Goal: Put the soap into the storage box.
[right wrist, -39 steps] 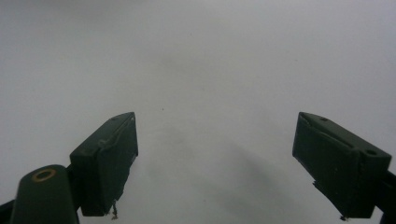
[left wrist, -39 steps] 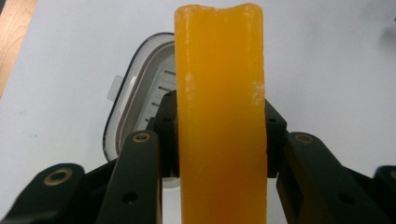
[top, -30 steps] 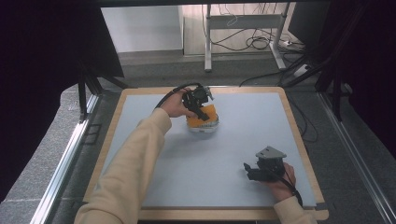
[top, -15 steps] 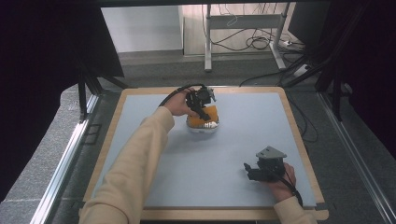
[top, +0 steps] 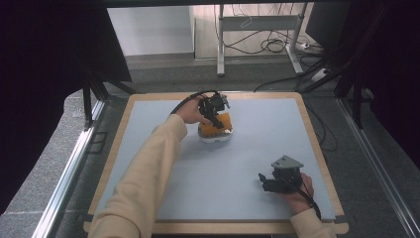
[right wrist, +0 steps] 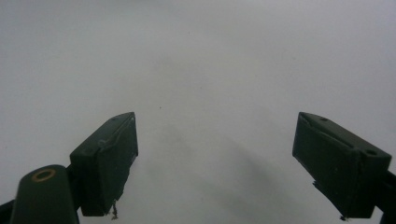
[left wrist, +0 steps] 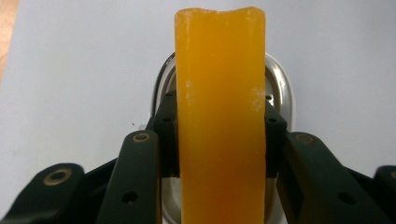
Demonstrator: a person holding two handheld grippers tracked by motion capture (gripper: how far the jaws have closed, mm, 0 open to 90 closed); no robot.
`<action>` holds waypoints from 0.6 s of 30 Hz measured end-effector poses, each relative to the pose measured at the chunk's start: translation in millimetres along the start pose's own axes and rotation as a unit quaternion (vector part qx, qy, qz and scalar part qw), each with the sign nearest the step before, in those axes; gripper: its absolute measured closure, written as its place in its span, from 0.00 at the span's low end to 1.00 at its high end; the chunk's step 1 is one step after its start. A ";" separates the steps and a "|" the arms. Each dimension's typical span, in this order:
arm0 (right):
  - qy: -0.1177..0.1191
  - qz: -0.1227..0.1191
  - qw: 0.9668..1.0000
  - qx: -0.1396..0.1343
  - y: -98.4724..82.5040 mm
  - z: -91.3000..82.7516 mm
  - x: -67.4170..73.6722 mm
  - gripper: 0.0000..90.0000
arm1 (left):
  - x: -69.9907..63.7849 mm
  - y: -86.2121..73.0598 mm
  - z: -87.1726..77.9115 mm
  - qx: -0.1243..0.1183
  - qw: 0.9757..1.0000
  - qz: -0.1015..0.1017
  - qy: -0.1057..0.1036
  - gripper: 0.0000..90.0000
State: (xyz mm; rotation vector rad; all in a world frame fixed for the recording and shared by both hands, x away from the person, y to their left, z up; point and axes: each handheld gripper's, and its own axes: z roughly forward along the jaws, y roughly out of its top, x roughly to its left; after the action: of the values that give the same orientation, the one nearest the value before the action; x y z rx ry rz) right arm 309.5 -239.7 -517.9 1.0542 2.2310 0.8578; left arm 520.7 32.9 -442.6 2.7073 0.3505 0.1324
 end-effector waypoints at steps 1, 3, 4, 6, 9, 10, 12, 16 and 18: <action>-0.001 -0.001 1.000 -0.001 0.0 0.0 0.1 0.16 | 0.7 -1.3 0.3 0.001 1.000 -0.002 0.000 0.69; 0.000 -0.001 1.000 0.000 -0.1 0.2 -0.1 0.16 | 1.6 -4.3 0.5 -0.004 1.000 -0.006 -0.002 0.68; 0.000 -0.001 1.000 0.001 -0.1 0.4 -0.4 0.16 | 1.5 -5.4 1.3 -0.001 1.000 -0.006 -0.001 0.68; 0.001 0.001 1.000 0.002 -0.1 0.6 -0.2 0.16 | 1.9 -7.2 3.3 -0.004 1.000 -0.007 -0.008 0.68; 0.000 -0.001 1.000 0.002 0.0 0.6 0.3 0.16 | 1.8 -6.5 4.5 -0.009 1.000 -0.012 -0.008 0.68; 0.000 0.000 1.000 0.002 0.0 0.6 0.2 0.16 | 1.9 -6.2 4.5 -0.010 1.000 -0.014 -0.006 0.66; 0.000 0.000 1.000 0.002 -0.1 0.6 0.0 0.16 | 2.4 -5.9 4.3 -0.013 1.000 -0.020 0.001 0.58; 0.001 -0.001 1.000 0.002 -0.2 0.6 -0.1 0.16 | 5.7 -6.7 1.5 -0.013 0.998 -0.042 0.037 0.40; 0.001 0.000 1.000 0.002 -0.2 0.5 0.1 0.16 | 7.4 -8.3 -0.7 -0.017 0.998 -0.052 0.044 0.39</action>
State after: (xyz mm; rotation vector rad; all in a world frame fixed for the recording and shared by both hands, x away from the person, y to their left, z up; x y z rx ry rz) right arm 309.7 -239.6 -518.4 1.0545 2.2353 0.8551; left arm 525.9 42.4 -445.1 2.6490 0.5107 0.2265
